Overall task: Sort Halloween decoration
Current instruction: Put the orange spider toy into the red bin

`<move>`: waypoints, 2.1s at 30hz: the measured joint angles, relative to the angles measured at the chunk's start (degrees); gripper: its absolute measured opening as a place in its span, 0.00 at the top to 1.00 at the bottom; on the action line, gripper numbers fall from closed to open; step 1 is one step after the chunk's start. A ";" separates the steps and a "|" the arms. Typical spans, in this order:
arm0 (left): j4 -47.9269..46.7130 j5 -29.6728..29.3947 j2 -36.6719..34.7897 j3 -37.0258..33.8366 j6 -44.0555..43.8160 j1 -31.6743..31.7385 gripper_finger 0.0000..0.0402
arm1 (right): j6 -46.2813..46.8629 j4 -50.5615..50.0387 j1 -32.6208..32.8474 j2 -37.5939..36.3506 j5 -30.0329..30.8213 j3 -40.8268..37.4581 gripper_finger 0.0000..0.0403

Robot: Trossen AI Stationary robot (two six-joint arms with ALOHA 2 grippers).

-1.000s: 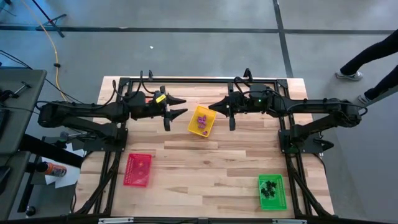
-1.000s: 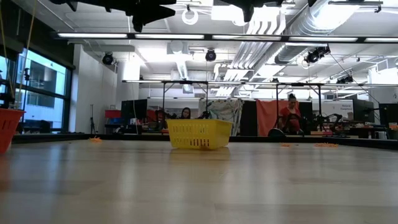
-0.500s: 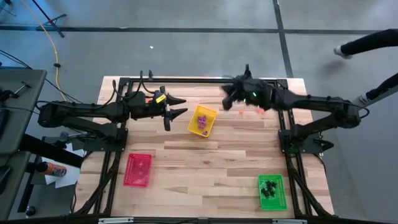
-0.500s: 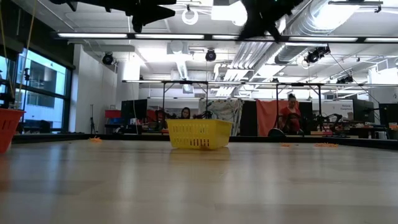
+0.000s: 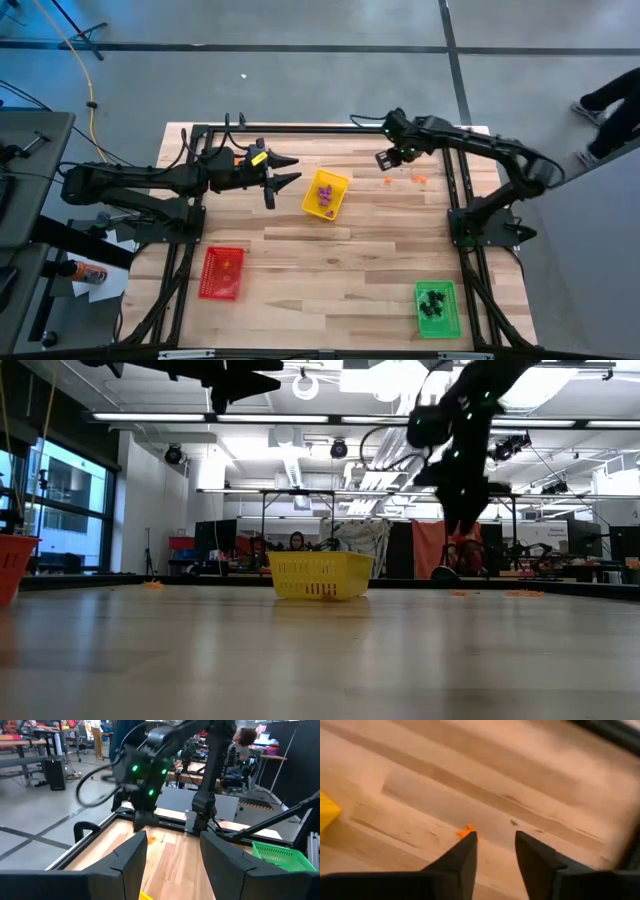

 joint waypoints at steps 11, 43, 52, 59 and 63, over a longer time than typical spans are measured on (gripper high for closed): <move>-0.05 -0.05 0.00 0.00 -0.47 0.35 0.57 | 7.16 19.17 -0.33 2.15 -11.56 -16.38 0.60; -0.53 -1.31 0.00 0.00 -1.99 0.50 0.57 | 15.87 23.33 -0.09 6.56 -5.70 -17.73 0.60; -1.23 -1.33 0.00 0.00 -2.00 0.50 0.57 | 16.32 23.72 0.46 7.70 -4.75 -17.68 0.71; -1.41 -1.31 0.00 0.00 -1.91 0.94 0.57 | 13.16 24.58 1.02 7.44 -4.99 -17.30 0.97; -1.99 -1.11 -1.52 -0.02 -1.49 2.79 0.57 | 9.04 24.19 1.49 3.55 -6.07 -15.41 0.96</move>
